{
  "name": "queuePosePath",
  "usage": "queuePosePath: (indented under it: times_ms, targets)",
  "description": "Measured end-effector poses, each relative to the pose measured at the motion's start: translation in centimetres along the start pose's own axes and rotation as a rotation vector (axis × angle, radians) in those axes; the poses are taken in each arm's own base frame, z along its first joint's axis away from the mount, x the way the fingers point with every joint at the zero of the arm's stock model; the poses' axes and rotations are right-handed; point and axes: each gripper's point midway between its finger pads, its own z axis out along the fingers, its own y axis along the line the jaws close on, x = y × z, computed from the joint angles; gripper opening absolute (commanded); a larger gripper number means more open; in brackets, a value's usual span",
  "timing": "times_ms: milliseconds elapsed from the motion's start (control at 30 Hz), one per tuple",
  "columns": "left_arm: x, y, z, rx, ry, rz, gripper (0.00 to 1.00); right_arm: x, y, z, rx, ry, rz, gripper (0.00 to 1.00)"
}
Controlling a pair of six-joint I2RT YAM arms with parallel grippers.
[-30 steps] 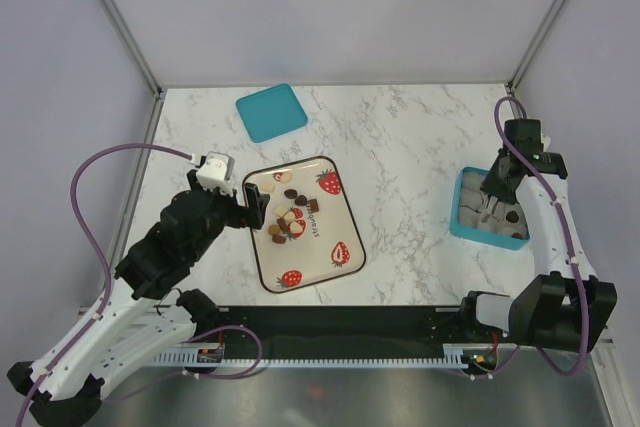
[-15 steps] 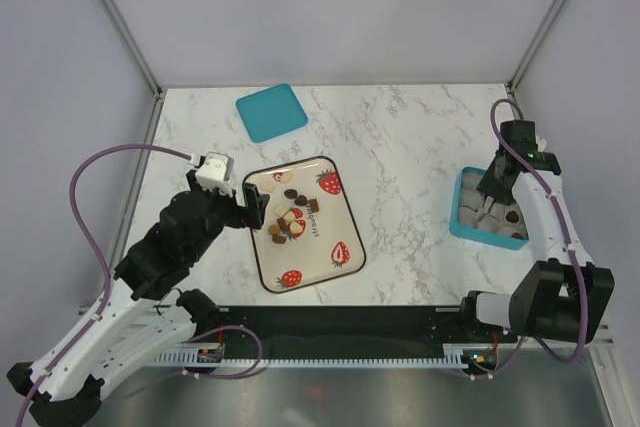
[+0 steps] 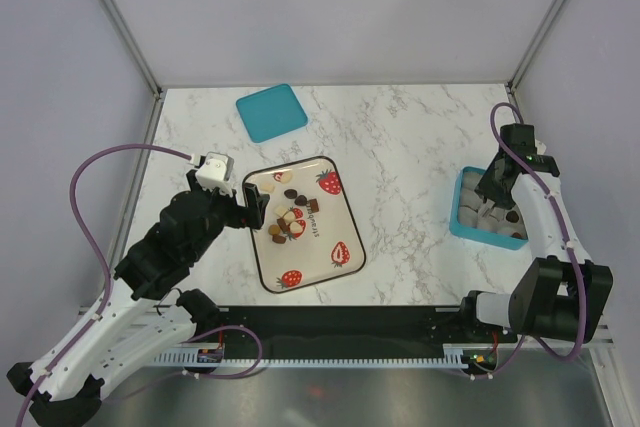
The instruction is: Pack the chocolate
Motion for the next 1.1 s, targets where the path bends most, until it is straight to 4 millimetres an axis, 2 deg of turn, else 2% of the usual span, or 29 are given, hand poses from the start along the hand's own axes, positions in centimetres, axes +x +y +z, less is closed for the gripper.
queuePosePath:
  times_ms: [133,367,433,533,600,667,733,867,967,1100]
  targets:
    - [0.0,0.0,0.0,0.000,0.000,0.000,1.00,-0.2,0.0,0.0,0.002,-0.008,0.001,0.50]
    - [0.0,0.0,0.0,0.000,0.000,-0.001,1.00,-0.3,-0.1,-0.2,0.000,-0.014,-0.006,0.48]
    - [0.0,0.0,0.0,0.000,0.000,0.000,1.00,-0.7,0.0,-1.1,-0.010,-0.022,-0.008,0.47]
    - [0.0,0.0,0.0,0.000,0.000,0.000,1.00,-2.3,0.9,-3.2,-0.057,-0.074,-0.009,0.47]
    - [0.0,0.0,0.0,0.000,0.000,-0.001,1.00,-3.3,2.0,-4.8,-0.098,-0.120,-0.021,0.46]
    - [0.0,0.0,0.0,-0.001,0.000,0.000,1.00,-3.5,4.4,-6.6,-0.166,-0.159,-0.072,0.46]
    - [0.0,0.0,0.0,-0.001,-0.001,0.000,1.00,-2.1,7.7,-8.2,-0.254,-0.170,-0.159,0.46]
    - [-0.1,0.1,-0.1,-0.004,-0.004,-0.001,1.00,2.6,14.0,-10.9,-0.435,-0.147,-0.348,0.46]
    - [-0.2,0.2,-0.2,-0.007,-0.010,-0.003,1.00,6.0,17.3,-12.5,-0.541,-0.134,-0.456,0.46]
    - [-0.3,0.3,-0.2,-0.012,-0.013,-0.004,1.00,10.5,21.0,-13.2,-0.624,-0.096,-0.589,0.48]
